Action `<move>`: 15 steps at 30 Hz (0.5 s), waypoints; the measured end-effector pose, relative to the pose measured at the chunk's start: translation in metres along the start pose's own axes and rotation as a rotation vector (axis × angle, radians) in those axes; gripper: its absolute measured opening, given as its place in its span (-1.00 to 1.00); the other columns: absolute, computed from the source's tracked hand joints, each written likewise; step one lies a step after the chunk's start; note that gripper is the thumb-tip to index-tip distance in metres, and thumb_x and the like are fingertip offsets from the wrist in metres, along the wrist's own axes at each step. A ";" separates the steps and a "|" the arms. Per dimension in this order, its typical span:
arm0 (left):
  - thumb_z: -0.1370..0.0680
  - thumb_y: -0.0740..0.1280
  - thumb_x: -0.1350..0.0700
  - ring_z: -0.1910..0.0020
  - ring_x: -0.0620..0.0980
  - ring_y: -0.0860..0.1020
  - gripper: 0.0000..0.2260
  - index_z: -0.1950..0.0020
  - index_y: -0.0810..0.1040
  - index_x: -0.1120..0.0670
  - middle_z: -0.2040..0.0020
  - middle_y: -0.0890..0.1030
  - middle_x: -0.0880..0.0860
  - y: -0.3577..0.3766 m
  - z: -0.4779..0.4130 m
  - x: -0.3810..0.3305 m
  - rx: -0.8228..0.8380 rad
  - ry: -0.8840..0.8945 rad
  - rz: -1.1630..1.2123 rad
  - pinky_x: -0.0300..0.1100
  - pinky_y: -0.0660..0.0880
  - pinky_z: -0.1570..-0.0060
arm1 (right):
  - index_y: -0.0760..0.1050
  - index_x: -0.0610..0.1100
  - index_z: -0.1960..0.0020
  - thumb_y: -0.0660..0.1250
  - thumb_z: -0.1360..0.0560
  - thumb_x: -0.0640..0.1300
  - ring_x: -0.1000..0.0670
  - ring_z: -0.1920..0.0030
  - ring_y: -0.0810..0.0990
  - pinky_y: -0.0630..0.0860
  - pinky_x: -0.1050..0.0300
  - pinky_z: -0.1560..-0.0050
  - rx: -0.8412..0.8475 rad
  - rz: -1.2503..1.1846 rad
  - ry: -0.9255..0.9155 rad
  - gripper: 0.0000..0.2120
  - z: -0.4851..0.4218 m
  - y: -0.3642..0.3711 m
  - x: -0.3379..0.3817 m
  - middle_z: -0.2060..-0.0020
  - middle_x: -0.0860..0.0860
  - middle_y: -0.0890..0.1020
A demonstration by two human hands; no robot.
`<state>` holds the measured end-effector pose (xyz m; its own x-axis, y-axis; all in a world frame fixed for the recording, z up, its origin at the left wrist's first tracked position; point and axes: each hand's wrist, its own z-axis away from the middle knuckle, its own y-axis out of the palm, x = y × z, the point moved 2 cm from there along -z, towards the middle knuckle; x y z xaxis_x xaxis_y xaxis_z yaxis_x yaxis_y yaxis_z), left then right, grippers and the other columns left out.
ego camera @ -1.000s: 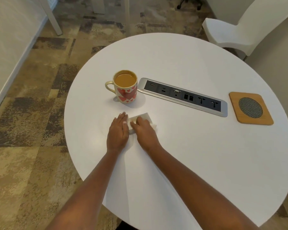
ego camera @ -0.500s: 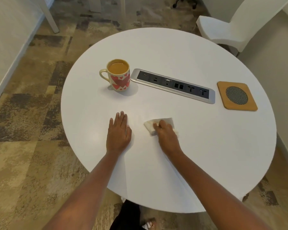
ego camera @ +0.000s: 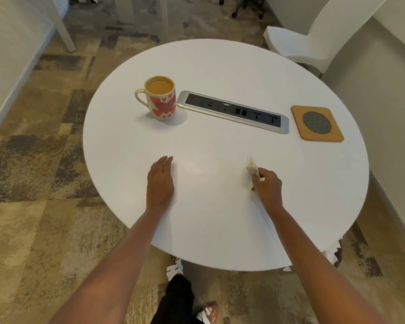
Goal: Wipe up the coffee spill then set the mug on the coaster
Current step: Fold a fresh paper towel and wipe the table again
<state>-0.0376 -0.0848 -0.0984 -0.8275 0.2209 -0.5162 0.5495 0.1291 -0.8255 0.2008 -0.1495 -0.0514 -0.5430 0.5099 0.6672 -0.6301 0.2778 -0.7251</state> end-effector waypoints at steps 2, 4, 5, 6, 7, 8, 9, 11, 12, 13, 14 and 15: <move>-0.54 0.14 0.37 -0.15 0.27 0.45 -0.67 -0.29 0.43 0.24 -0.17 0.51 0.28 0.000 0.000 0.003 0.006 -0.018 0.018 0.05 0.38 -0.20 | 0.34 -0.15 0.35 0.14 -0.50 -0.34 -0.26 0.13 0.56 0.29 0.18 0.21 -0.020 0.003 0.005 -0.74 0.004 -0.001 -0.002 0.14 -0.37 0.59; -0.55 0.15 0.36 -0.06 0.27 0.45 -0.69 -0.27 0.45 0.22 -0.08 0.52 0.28 0.000 -0.001 0.006 0.004 -0.045 0.068 0.06 0.40 -0.14 | 0.33 -0.14 0.38 0.14 -0.50 -0.36 -0.21 0.16 0.51 0.32 0.14 0.17 -0.026 0.007 0.014 -0.70 0.006 0.001 -0.002 0.11 -0.35 0.56; -0.56 0.15 0.34 -0.04 0.27 0.45 -0.71 -0.26 0.46 0.22 -0.04 0.51 0.28 -0.002 -0.002 0.007 0.000 -0.063 0.109 0.09 0.42 -0.12 | 0.40 -0.20 0.33 0.13 -0.50 -0.35 -0.22 0.16 0.52 0.36 0.08 0.16 -0.018 0.016 0.024 -0.75 0.006 0.003 -0.001 0.13 -0.31 0.54; -0.56 0.14 0.32 -0.03 0.27 0.45 -0.72 -0.24 0.47 0.22 -0.02 0.51 0.29 -0.004 -0.004 0.008 -0.005 -0.079 0.151 0.11 0.44 -0.09 | 0.47 -0.26 0.25 0.14 -0.51 -0.34 -0.25 0.13 0.55 0.40 0.04 0.15 -0.008 0.026 0.033 -0.79 0.006 0.006 0.001 0.15 -0.26 0.49; -0.57 0.14 0.31 -0.03 0.27 0.45 -0.73 -0.24 0.47 0.22 -0.01 0.51 0.29 -0.007 -0.007 0.011 -0.011 -0.093 0.186 0.11 0.44 -0.08 | 0.48 -0.27 0.20 0.14 -0.53 -0.32 -0.28 0.11 0.57 0.43 0.03 0.14 0.000 0.033 0.037 -0.81 0.005 0.010 0.004 0.17 -0.21 0.45; -0.57 0.14 0.30 -0.04 0.26 0.45 -0.73 -0.24 0.47 0.22 -0.01 0.51 0.29 -0.010 -0.012 0.014 -0.018 -0.107 0.209 0.10 0.44 -0.08 | 0.45 -0.25 0.21 0.15 -0.53 -0.31 -0.28 0.11 0.57 0.44 0.03 0.14 0.004 0.044 0.040 -0.82 0.005 0.014 0.006 0.17 -0.18 0.42; -0.57 0.13 0.30 -0.06 0.25 0.46 -0.73 -0.24 0.46 0.21 -0.02 0.51 0.28 -0.014 -0.019 0.019 -0.028 -0.120 0.213 0.09 0.43 -0.10 | 0.42 -0.23 0.22 0.16 -0.54 -0.30 -0.26 0.13 0.56 0.46 0.02 0.11 -0.004 0.060 0.041 -0.83 0.005 0.019 0.010 0.15 -0.16 0.40; -0.58 0.11 0.29 -0.07 0.25 0.47 -0.72 -0.26 0.44 0.22 -0.05 0.52 0.28 -0.021 -0.033 0.032 -0.060 -0.141 0.164 0.09 0.42 -0.12 | 0.45 -0.27 0.16 0.17 -0.55 -0.28 -0.24 0.10 0.55 0.50 -0.06 0.00 -0.030 0.101 0.049 -0.85 0.005 0.030 0.017 0.09 -0.16 0.37; -0.58 0.10 0.29 -0.07 0.25 0.48 -0.72 -0.27 0.44 0.23 -0.06 0.53 0.28 -0.025 -0.040 0.039 -0.072 -0.150 0.138 0.10 0.42 -0.12 | 0.47 -0.31 0.11 0.16 -0.56 -0.26 -0.26 0.06 0.55 0.49 -0.07 -0.05 -0.043 0.121 0.066 -0.84 0.005 0.035 0.019 0.05 -0.19 0.39; -0.58 0.10 0.29 -0.10 0.25 0.49 -0.71 -0.28 0.43 0.24 -0.09 0.54 0.28 -0.027 -0.047 0.046 -0.076 -0.158 0.134 0.10 0.41 -0.14 | 0.48 -0.36 0.03 0.15 -0.57 -0.26 -0.27 0.02 0.55 0.48 -0.06 -0.07 -0.054 0.140 0.089 -0.81 0.004 0.039 0.021 0.00 -0.24 0.41; -0.59 0.09 0.29 -0.14 0.25 0.49 -0.71 -0.29 0.41 0.24 -0.13 0.53 0.28 -0.028 -0.054 0.052 -0.071 -0.167 0.159 0.09 0.40 -0.17 | 0.48 -0.38 -0.03 0.14 -0.57 -0.26 -0.27 0.00 0.54 0.48 -0.06 -0.09 -0.064 0.149 0.110 -0.79 0.004 0.043 0.024 -0.05 -0.27 0.42; -0.60 0.07 0.28 -0.20 0.23 0.48 -0.70 -0.32 0.39 0.23 -0.19 0.52 0.26 -0.029 -0.061 0.057 -0.056 -0.182 0.206 0.06 0.38 -0.23 | 0.48 -0.38 -0.03 0.14 -0.56 -0.27 -0.28 0.00 0.54 0.49 -0.07 -0.10 -0.069 0.145 0.121 -0.79 0.004 0.047 0.027 -0.05 -0.27 0.41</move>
<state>-0.0937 -0.0170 -0.0901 -0.7018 0.0718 -0.7087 0.7099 0.1533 -0.6874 0.1543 -0.1258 -0.0664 -0.5523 0.6416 0.5322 -0.5080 0.2472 -0.8251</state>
